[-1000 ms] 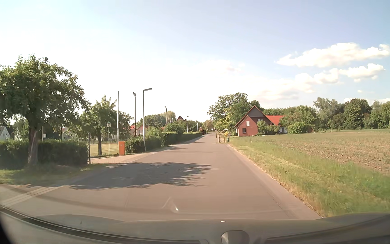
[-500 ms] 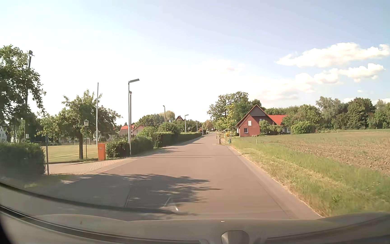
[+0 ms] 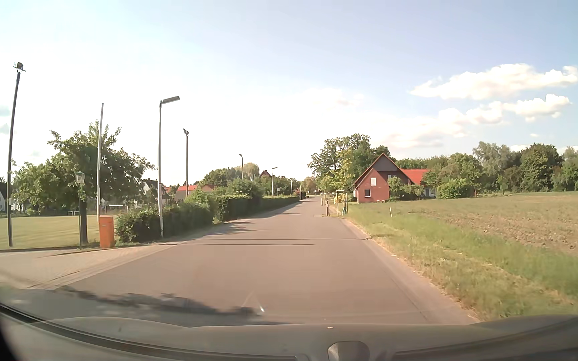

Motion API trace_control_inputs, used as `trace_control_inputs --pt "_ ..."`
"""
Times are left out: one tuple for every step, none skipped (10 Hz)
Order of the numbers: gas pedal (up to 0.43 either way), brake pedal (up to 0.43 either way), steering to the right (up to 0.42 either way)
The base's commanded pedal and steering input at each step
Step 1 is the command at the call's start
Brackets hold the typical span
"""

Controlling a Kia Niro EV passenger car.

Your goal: Follow the waypoints while adhering to traffic rules and regulations

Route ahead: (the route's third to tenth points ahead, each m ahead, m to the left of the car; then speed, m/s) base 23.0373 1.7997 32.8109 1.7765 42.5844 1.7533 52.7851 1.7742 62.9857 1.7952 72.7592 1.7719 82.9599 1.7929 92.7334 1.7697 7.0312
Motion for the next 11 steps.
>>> trace_control_inputs --pt "0.008 0.006 0.0" --pt "0.008 0.006 0.0" --pt "0.008 0.006 0.0" --pt "0.008 0.006 0.0" --pt "0.0 0.006 0.0" --pt "0.0 0.006 0.0" --pt "0.0 0.006 0.0" --pt "0.0 0.006 -0.001" --pt "0.0 0.006 -0.004" --pt "0.0 0.006 -0.012" --pt "0.0 0.006 -0.021"
